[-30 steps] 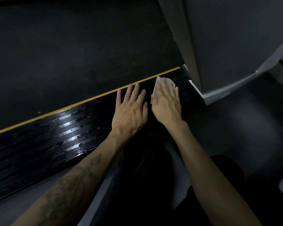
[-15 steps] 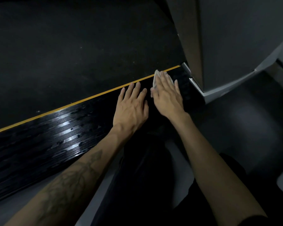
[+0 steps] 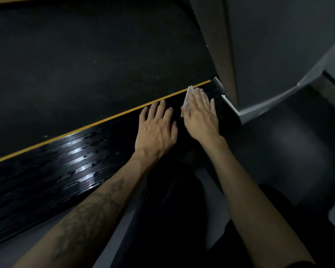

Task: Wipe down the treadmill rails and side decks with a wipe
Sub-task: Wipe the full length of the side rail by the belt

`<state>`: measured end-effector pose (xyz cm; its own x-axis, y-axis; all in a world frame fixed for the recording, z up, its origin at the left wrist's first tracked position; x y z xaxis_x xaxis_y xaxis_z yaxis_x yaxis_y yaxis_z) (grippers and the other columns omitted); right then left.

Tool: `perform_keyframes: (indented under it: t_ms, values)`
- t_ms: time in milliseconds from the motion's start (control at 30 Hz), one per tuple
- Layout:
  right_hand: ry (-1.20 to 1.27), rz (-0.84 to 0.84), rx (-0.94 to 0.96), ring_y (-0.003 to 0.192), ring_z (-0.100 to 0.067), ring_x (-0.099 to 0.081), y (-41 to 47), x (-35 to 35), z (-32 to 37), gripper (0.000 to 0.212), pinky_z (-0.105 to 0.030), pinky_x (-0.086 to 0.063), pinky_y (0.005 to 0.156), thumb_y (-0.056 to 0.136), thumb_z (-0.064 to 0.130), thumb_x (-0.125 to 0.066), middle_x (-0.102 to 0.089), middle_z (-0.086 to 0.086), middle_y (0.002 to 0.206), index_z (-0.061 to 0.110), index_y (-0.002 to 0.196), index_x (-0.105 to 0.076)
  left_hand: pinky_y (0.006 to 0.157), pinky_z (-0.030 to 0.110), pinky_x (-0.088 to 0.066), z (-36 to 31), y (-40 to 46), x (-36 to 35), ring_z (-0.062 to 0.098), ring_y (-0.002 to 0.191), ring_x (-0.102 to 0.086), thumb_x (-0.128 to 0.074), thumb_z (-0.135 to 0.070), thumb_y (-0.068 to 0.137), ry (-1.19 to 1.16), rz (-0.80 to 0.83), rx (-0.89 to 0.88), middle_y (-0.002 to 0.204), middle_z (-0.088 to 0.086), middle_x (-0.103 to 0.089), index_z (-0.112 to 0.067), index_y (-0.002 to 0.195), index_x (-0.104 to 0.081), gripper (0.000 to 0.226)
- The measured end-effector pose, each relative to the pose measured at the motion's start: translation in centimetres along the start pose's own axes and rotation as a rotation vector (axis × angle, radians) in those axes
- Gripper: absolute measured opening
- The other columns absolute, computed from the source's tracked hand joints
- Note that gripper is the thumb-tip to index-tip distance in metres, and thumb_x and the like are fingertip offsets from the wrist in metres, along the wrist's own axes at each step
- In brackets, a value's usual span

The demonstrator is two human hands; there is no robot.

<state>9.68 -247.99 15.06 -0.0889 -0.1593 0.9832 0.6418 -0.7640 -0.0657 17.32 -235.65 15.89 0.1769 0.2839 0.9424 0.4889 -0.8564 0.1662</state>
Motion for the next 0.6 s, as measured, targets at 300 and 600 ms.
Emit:
perform_keyframes:
  t_ms: [300,600]
  values:
    - [0.027,-0.022,0.019,0.159,-0.018,0.007,-0.8,-0.6,1.1,0.064,-0.041,0.009,0.127,0.11,0.04,-0.026,-0.001,-0.007,0.173,0.011,0.164,-0.009,0.125,0.05,-0.022,-0.1,0.1,-0.3,0.029,0.155,-0.026,-0.027,-0.042,0.102,-0.019,-0.008,-0.001,0.162,0.011,-0.04,-0.016,0.145,-0.051,0.056]
    - [-0.007,-0.059,-0.06,0.159,-0.023,0.005,-3.6,-0.6,0.5,0.068,-0.042,0.007,0.128,0.11,0.043,-0.028,-0.002,-0.012,0.172,0.007,0.163,-0.009,0.126,0.049,-0.02,-0.1,0.2,-0.4,0.028,0.156,-0.024,-0.029,-0.042,0.103,-0.029,-0.002,0.002,0.163,0.011,-0.038,-0.015,0.146,-0.05,0.055]
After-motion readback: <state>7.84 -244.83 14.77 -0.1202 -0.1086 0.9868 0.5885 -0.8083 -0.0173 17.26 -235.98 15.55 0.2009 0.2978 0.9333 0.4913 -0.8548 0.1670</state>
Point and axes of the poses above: each hand's wrist, its own y-axis towards the middle knuckle, its own x-axis out of the back of the hand, z = x × y, the point moved 10 cm from there along y, towards the middle knuckle
